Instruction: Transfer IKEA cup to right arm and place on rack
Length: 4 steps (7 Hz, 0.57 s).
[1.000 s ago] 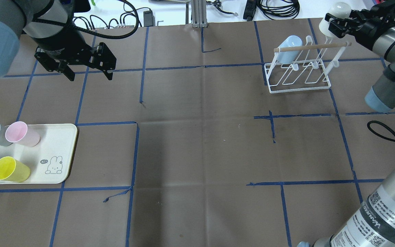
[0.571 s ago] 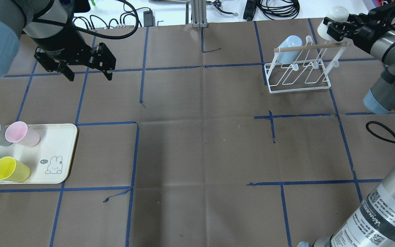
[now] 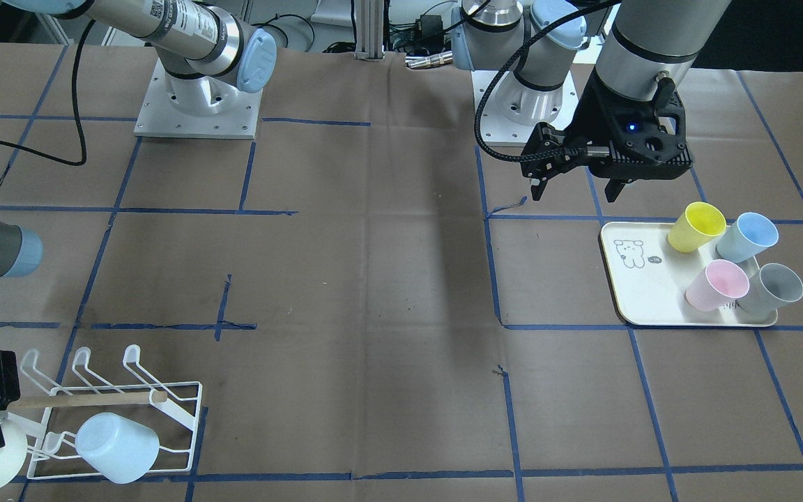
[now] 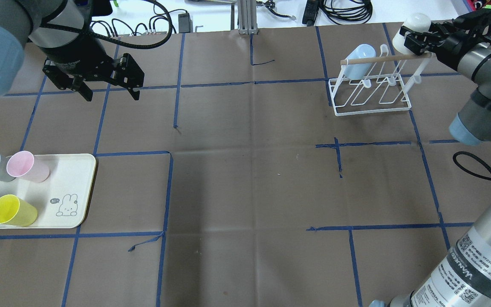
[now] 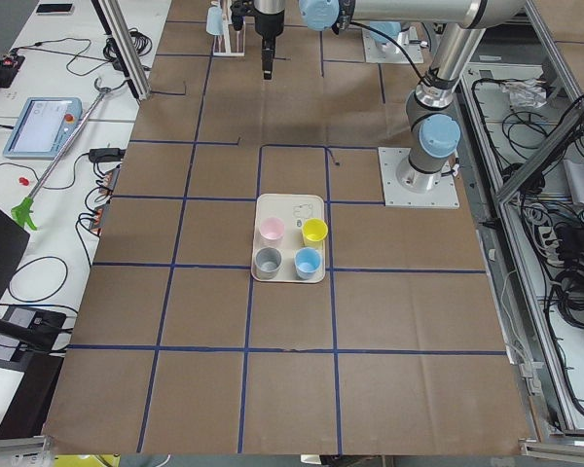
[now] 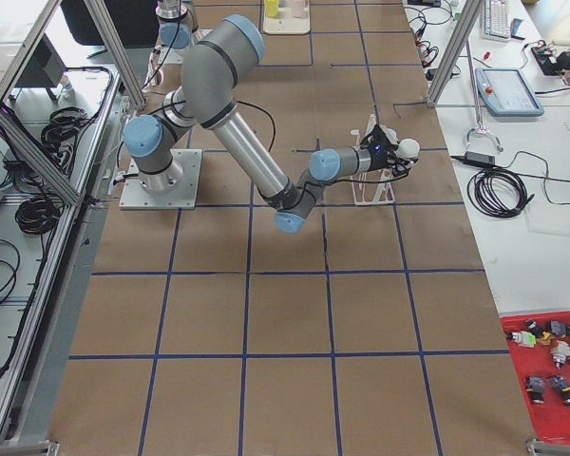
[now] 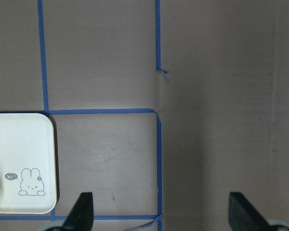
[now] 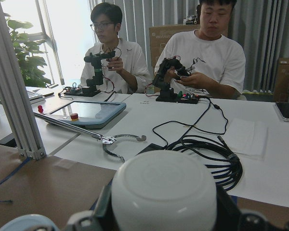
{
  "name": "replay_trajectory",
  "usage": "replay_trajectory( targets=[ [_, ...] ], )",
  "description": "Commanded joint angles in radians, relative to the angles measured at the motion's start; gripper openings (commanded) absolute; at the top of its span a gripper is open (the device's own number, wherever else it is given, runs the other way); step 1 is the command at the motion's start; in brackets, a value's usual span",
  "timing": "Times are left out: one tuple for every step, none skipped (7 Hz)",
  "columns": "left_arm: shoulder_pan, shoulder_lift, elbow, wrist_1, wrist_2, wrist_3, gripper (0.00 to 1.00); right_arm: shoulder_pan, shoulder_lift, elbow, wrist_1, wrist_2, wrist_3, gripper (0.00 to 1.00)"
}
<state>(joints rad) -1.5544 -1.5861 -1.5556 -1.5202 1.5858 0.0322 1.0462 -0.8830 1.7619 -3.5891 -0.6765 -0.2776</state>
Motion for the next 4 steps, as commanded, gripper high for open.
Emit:
replay_trajectory(
  targets=[
    [-0.001,0.0,0.0,0.0,-0.001,0.0,1.0,0.0,-0.001,0.001,0.0,0.002,0.008,0.79],
    [-0.001,0.0,0.0,0.002,-0.003,0.0,1.0,0.0,-0.001,0.001,0.0,-0.005,0.006,0.99],
    [-0.001,0.0,0.0,0.0,-0.003,0.0,1.0,0.0,-0.001,0.001,0.0,-0.009,0.006,1.0],
    [-0.001,0.001,0.0,-0.005,-0.003,0.0,1.0,0.0,-0.001,0.001,0.0,-0.009,0.005,1.0]
  ],
)
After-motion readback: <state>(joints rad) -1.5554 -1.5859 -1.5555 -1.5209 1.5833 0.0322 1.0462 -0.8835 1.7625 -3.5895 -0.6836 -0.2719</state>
